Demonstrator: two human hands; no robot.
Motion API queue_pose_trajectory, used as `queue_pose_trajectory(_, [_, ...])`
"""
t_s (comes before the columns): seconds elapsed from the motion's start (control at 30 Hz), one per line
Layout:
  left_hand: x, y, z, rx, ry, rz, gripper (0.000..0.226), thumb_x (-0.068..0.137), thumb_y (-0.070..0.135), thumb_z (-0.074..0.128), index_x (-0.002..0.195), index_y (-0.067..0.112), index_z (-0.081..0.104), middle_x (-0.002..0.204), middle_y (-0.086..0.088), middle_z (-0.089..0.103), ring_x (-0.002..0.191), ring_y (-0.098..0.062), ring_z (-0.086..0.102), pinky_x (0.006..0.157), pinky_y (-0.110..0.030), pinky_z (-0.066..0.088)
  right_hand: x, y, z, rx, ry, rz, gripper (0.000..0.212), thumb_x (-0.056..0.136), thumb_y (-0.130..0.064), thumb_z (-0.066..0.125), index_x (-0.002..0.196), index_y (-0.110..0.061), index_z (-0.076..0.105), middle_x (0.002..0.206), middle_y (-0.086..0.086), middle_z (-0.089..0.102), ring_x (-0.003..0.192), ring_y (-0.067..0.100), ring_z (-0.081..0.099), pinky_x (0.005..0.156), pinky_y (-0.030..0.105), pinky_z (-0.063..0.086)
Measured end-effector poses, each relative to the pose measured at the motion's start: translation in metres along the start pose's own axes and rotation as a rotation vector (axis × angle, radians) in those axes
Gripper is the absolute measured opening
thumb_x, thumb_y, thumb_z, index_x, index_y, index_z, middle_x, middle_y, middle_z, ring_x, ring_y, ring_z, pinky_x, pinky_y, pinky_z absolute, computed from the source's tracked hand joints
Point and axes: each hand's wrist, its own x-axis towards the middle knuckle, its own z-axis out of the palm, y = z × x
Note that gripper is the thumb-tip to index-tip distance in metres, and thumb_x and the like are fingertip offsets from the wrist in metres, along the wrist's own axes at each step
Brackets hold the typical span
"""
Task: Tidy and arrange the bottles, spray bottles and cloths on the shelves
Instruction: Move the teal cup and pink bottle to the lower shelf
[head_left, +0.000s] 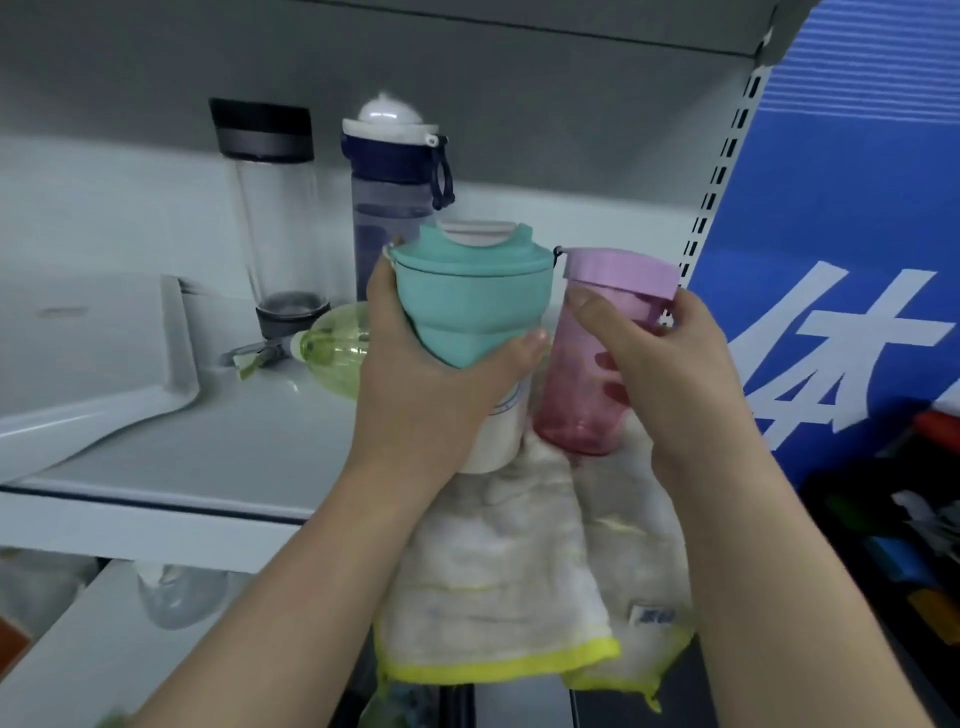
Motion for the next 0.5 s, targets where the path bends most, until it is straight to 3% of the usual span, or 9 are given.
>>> queue_pose_trajectory(0.1, [-0.001, -0.001, -0.001, -0.005, 0.01, 0.021, 0.085, 0.065, 0.024, 0.091, 0.134, 0.023, 0.043, 0.122, 0.011, 0.062, 0.108, -0.001, 0.063, 0.09, -0.023, 0.054, 0.01, -0.009, -0.002, -0.07, 0.009, -0.045, 0.06, 0.072, -0.047, 0.081, 0.125, -0.031, 0.056, 0.101, -0.011, 0.069, 0.091, 0.009, 0.067, 0.073, 0.03, 0.053])
queue_pose_trajectory(0.27, [-0.002, -0.001, 0.0, 0.018, -0.012, 0.046, 0.08, 0.067, 0.022, 0.09, 0.13, 0.031, 0.042, 0.118, 0.018, 0.06, 0.105, 0.006, 0.06, 0.083, -0.012, 0.05, 0.032, -0.018, -0.004, -0.241, -0.057, -0.055, 0.072, 0.074, -0.047, 0.081, 0.135, -0.032, 0.046, 0.108, -0.008, 0.065, 0.095, 0.014, 0.066, 0.082, 0.039, 0.058])
queue_pose_trajectory(0.37, [-0.001, -0.003, -0.002, 0.005, -0.028, 0.052, 0.083, 0.066, 0.026, 0.091, 0.133, 0.031, 0.042, 0.12, 0.018, 0.06, 0.107, 0.006, 0.061, 0.087, -0.017, 0.052, 0.041, -0.027, -0.019, -0.31, -0.218, 0.002, 0.063, 0.074, -0.044, 0.082, 0.129, -0.034, 0.052, 0.099, -0.009, 0.066, 0.09, 0.014, 0.067, 0.08, 0.038, 0.06])
queue_pose_trajectory(0.43, [-0.003, -0.003, -0.002, -0.004, -0.019, 0.07, 0.089, 0.064, 0.029, 0.091, 0.138, 0.028, 0.04, 0.123, 0.019, 0.06, 0.11, 0.003, 0.061, 0.091, -0.023, 0.053, 0.044, -0.026, -0.028, -0.299, -0.204, 0.024, 0.057, 0.076, -0.042, 0.081, 0.125, -0.037, 0.053, 0.098, -0.009, 0.065, 0.086, 0.017, 0.065, 0.078, 0.041, 0.059])
queue_pose_trajectory(0.5, [-0.006, -0.001, 0.0, -0.013, 0.005, 0.111, 0.087, 0.066, 0.023, 0.091, 0.133, 0.038, 0.039, 0.118, 0.032, 0.058, 0.107, 0.011, 0.058, 0.087, -0.012, 0.05, 0.047, -0.021, -0.028, -0.273, -0.129, 0.022, 0.06, 0.077, -0.044, 0.079, 0.127, -0.036, 0.047, 0.102, -0.009, 0.061, 0.091, 0.019, 0.063, 0.076, 0.043, 0.059])
